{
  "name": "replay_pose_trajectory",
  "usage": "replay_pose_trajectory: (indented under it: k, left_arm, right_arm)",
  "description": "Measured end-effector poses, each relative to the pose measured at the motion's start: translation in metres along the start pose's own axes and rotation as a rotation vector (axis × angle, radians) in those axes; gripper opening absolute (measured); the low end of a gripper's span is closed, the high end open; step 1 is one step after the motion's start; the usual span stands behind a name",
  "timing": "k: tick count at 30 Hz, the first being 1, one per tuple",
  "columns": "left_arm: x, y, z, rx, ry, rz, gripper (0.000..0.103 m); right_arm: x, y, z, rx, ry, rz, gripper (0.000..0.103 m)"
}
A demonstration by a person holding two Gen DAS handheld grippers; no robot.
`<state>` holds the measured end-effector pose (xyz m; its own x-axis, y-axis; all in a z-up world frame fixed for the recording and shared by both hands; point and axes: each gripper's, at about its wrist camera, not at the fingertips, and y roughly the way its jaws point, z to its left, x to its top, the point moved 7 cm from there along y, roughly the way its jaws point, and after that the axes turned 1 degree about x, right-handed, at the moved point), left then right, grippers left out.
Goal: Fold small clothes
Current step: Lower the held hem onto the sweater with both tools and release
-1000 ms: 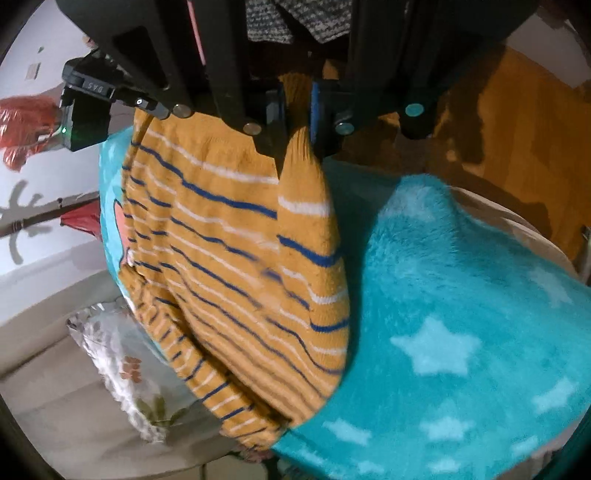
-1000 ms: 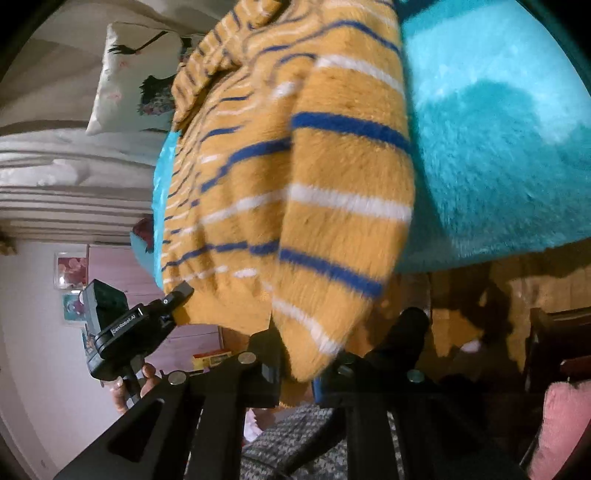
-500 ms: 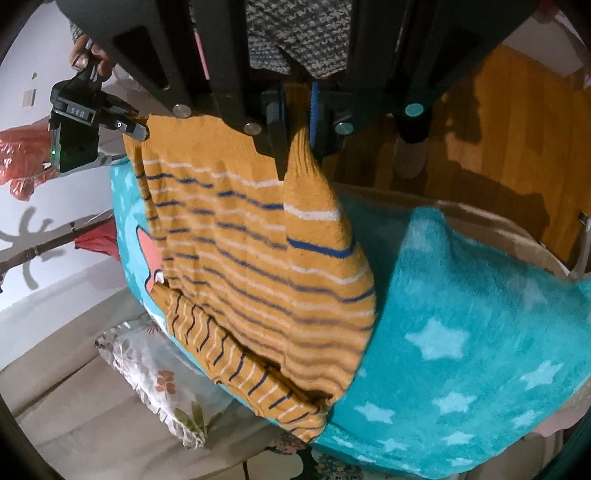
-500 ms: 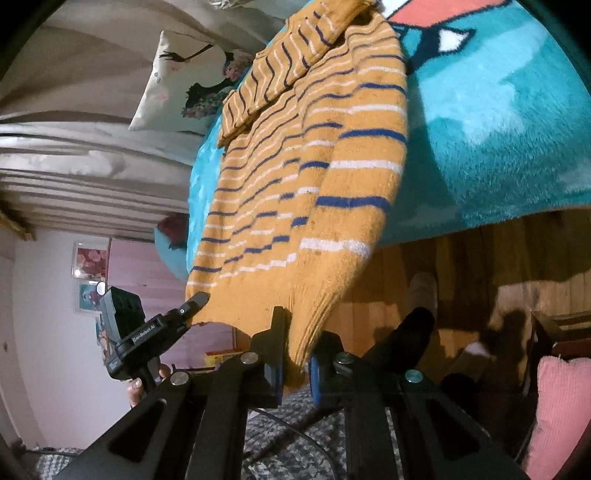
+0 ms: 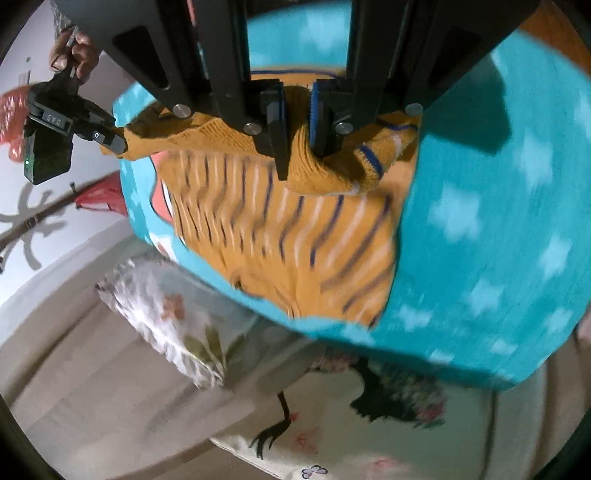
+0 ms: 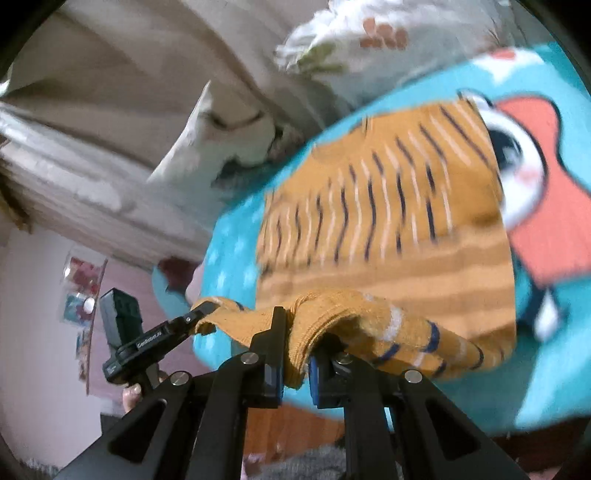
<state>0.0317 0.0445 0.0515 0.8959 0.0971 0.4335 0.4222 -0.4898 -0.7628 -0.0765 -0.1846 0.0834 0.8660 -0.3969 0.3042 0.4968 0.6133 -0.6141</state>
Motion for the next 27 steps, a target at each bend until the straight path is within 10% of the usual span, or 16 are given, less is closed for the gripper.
replay_pose_trajectory:
  k: [6,18,21,27]
  left_arm:
    - [0.07,0.075,0.006,0.026,0.026,0.078,0.009]
    - [0.104,0.157,0.024,-0.011,-0.008,0.233,0.012]
    - [0.11,0.161,0.021,-0.061,-0.025,0.237,0.017]
    - [0.132,0.146,0.023,-0.167,-0.103,0.154,0.066]
  right_arm:
    - [0.08,0.055,-0.036,-0.079,0.097,-0.036,0.011]
    - [0.147,0.104,-0.106,-0.243,0.268,-0.085,0.014]
    - [0.159,0.1,-0.102,-0.32,0.213,-0.109,0.033]
    - [0.163,0.086,-0.086,-0.394,0.091,-0.095,0.057]
